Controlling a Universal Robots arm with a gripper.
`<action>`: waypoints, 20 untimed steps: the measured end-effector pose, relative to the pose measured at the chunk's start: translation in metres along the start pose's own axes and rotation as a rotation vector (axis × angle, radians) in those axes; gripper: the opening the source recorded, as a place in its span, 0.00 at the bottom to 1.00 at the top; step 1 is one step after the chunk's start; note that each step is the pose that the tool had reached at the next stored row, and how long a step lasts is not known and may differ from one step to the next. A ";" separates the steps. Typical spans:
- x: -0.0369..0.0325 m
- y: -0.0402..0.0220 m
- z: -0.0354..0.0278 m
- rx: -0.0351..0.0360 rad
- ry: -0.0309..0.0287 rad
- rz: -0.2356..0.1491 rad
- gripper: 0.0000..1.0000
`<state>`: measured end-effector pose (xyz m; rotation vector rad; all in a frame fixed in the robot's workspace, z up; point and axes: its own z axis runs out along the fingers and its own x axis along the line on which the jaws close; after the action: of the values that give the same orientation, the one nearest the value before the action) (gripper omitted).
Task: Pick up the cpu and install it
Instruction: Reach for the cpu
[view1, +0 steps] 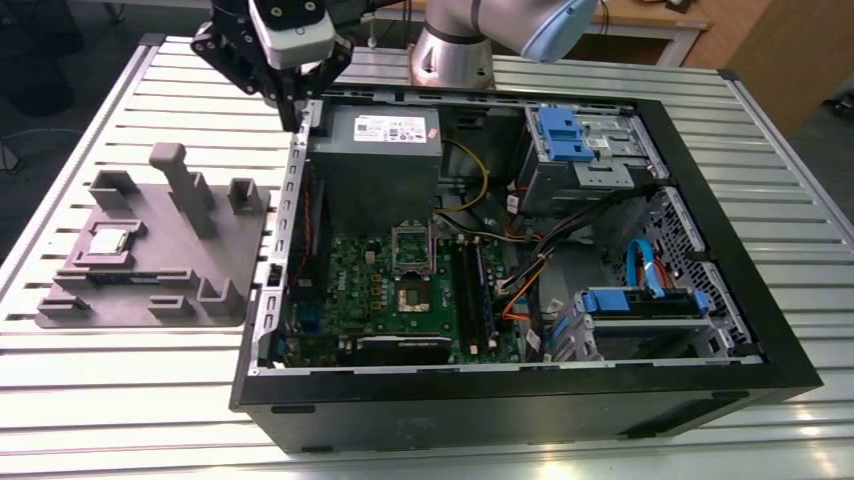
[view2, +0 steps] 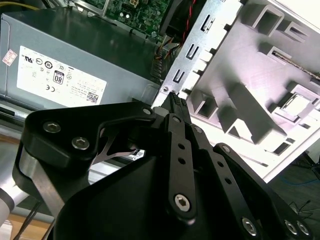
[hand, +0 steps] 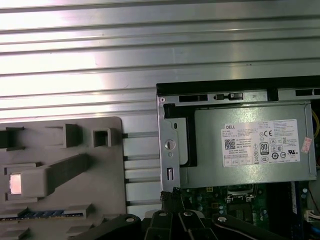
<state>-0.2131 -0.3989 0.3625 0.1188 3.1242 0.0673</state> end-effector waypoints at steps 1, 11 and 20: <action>0.0002 0.0000 0.0001 0.0000 0.0000 0.000 0.10; 0.0023 -0.0002 0.0011 0.0000 0.0002 0.000 0.10; 0.0037 -0.0004 0.0020 0.0000 0.0005 0.000 0.10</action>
<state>-0.2168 -0.3989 0.3605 0.1188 3.1246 0.0674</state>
